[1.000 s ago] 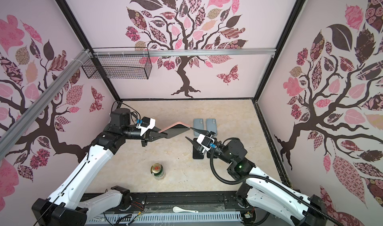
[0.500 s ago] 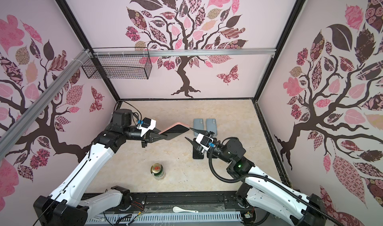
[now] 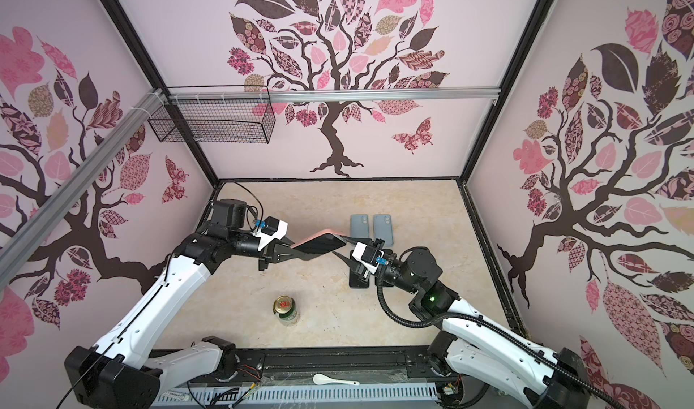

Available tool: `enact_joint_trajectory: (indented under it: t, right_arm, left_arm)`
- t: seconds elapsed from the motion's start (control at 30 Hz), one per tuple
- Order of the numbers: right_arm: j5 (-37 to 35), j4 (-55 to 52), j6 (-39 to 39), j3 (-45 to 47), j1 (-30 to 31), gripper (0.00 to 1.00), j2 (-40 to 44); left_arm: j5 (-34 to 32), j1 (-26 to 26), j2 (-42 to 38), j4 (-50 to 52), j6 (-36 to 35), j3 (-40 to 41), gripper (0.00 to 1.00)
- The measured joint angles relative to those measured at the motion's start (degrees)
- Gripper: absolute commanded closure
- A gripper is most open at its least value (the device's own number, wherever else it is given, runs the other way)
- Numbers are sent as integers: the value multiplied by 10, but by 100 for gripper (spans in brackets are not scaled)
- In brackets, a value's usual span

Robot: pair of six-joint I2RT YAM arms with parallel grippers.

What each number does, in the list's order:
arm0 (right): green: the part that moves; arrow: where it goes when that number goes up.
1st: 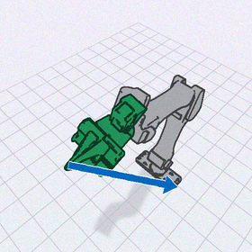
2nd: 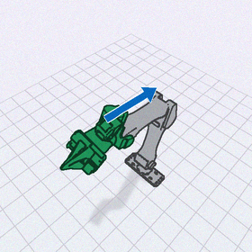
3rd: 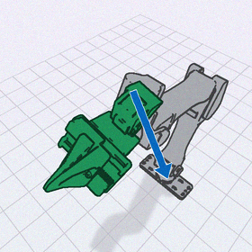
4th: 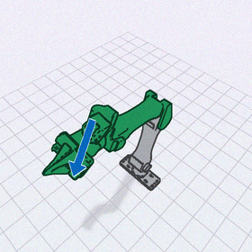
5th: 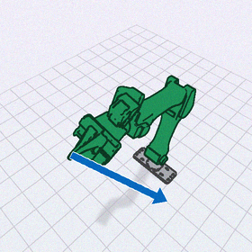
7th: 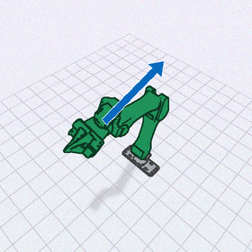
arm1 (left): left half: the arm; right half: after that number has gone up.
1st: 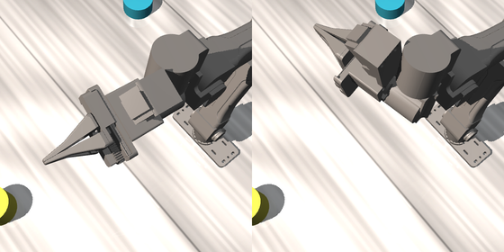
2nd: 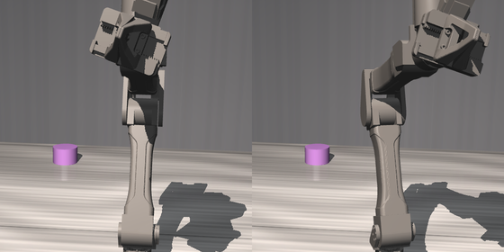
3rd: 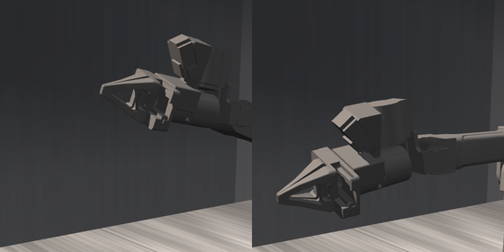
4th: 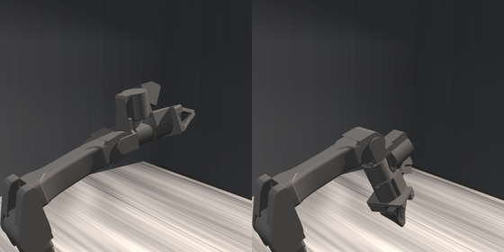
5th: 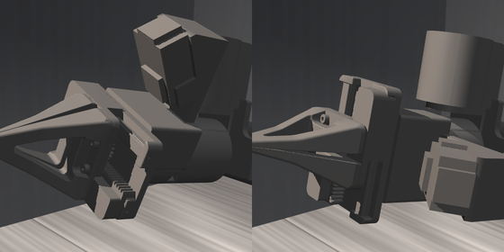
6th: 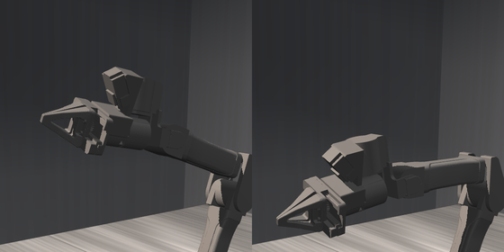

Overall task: Take the phone out of the phone case
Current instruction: Remove the phone case from the phone.

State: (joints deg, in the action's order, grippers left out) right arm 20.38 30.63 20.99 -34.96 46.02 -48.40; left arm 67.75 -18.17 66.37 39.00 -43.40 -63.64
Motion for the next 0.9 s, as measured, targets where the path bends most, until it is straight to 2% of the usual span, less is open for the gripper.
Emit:
enact_joint_trajectory:
  t: [0.3,0.47,0.67,0.9]
  right_arm:
    - [103,10,-57,-76,-8,73,-22]
    - [148,4,-66,-109,-8,74,-49]
    - [165,-4,-65,-119,-8,82,-58]
    - [166,10,-90,-119,-9,99,-57]
  left_arm:
    - [70,1,-45,-182,135,39,100]
    - [84,-7,-47,-219,158,39,100]
    - [84,-17,-47,-229,164,39,100]
    - [82,-19,-46,-271,175,44,100]
